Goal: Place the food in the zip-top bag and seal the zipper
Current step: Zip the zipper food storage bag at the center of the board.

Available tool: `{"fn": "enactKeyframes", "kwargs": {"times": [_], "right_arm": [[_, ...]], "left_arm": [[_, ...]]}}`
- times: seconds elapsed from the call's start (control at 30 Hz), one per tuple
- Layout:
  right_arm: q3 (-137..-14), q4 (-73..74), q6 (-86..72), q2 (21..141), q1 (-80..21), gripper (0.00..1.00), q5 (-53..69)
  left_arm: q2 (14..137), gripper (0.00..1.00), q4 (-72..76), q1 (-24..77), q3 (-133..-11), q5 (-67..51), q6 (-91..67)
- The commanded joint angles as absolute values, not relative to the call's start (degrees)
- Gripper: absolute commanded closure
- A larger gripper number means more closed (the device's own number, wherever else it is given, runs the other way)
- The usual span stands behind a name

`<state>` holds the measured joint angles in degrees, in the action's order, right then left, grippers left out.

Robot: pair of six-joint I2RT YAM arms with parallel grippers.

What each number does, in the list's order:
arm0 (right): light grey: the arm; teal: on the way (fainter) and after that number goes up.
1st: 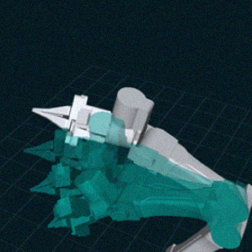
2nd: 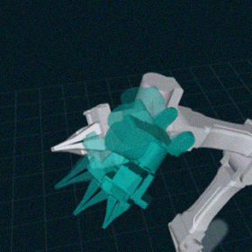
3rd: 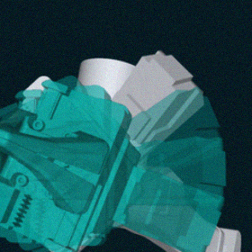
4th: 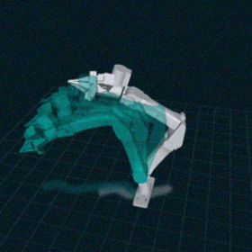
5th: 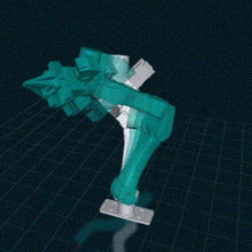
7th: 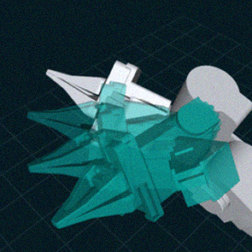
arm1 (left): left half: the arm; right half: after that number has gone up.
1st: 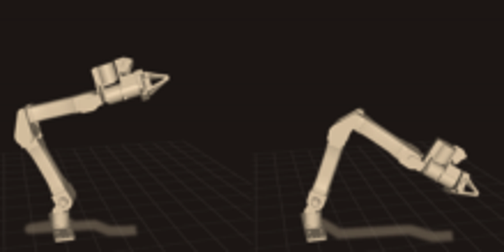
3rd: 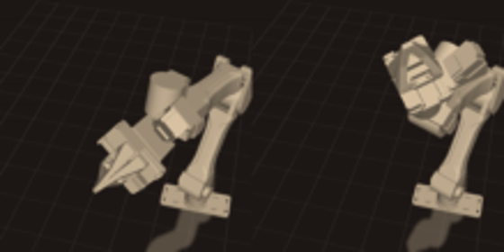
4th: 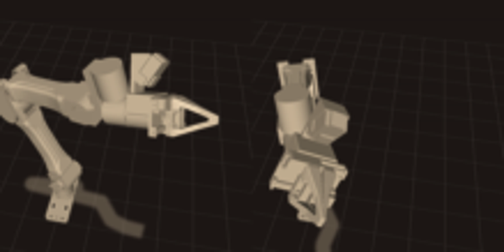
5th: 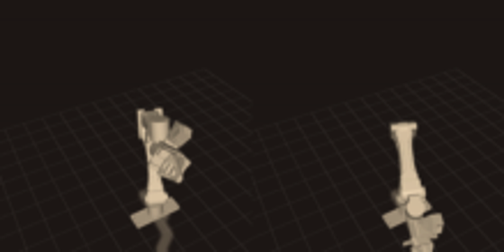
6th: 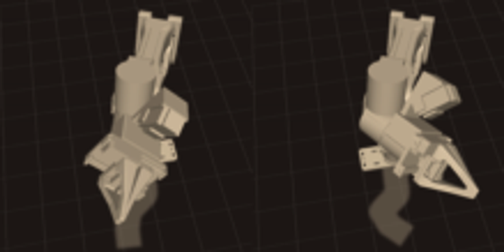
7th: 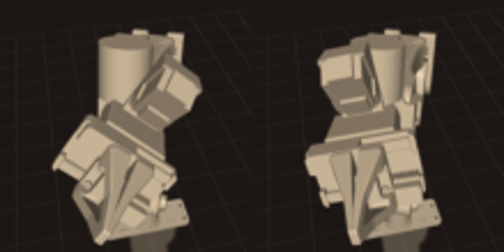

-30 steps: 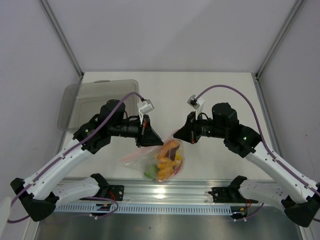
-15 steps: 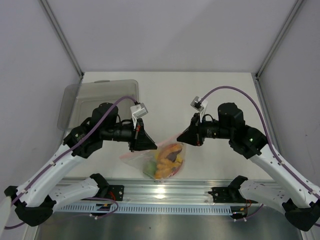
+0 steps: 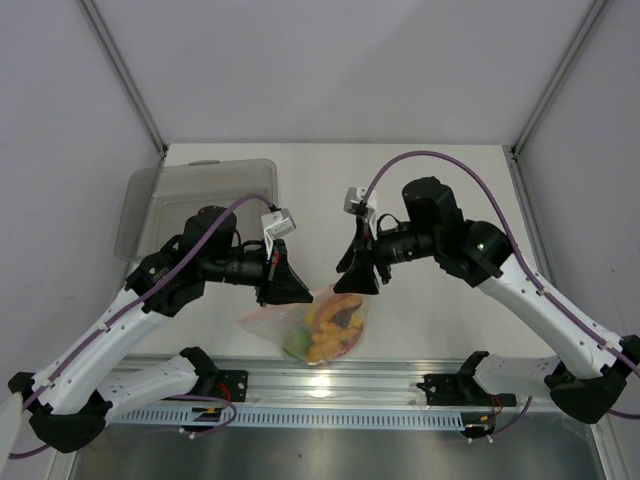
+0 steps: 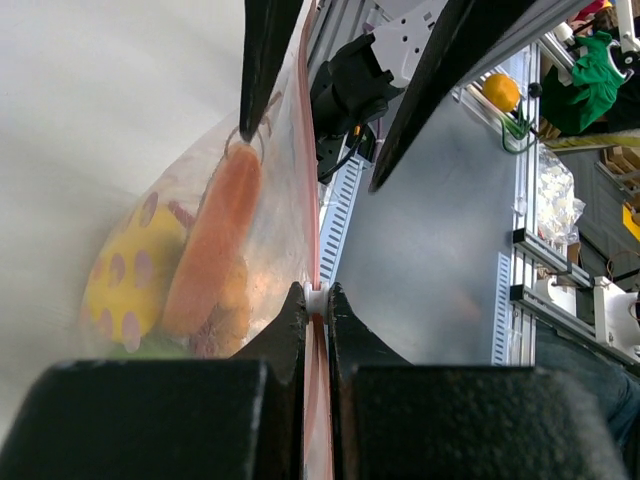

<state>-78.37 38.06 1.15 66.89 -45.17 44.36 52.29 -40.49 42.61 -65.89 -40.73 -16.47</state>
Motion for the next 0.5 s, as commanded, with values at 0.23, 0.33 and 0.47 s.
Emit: {"fn": "enactKeyframes", "kwargs": {"times": [0.23,0.33,0.47], "right_arm": [[-88.07,49.92,10.90,73.12,-48.95,0.53,42.01],[-88.59,50.19,10.99,73.83,-49.30,0.54,42.19],[-89.56,51.41,11.34,74.97,-49.66,0.59,43.15]], "left_arm": [[51.50,1.00,-36.91,42.36,-66.36,-43.77,-17.49],[51.59,0.99,-36.56,42.36,-66.18,-43.77,-17.58],[51.42,0.99,-36.12,42.36,-66.01,-44.12,-17.75]]}}
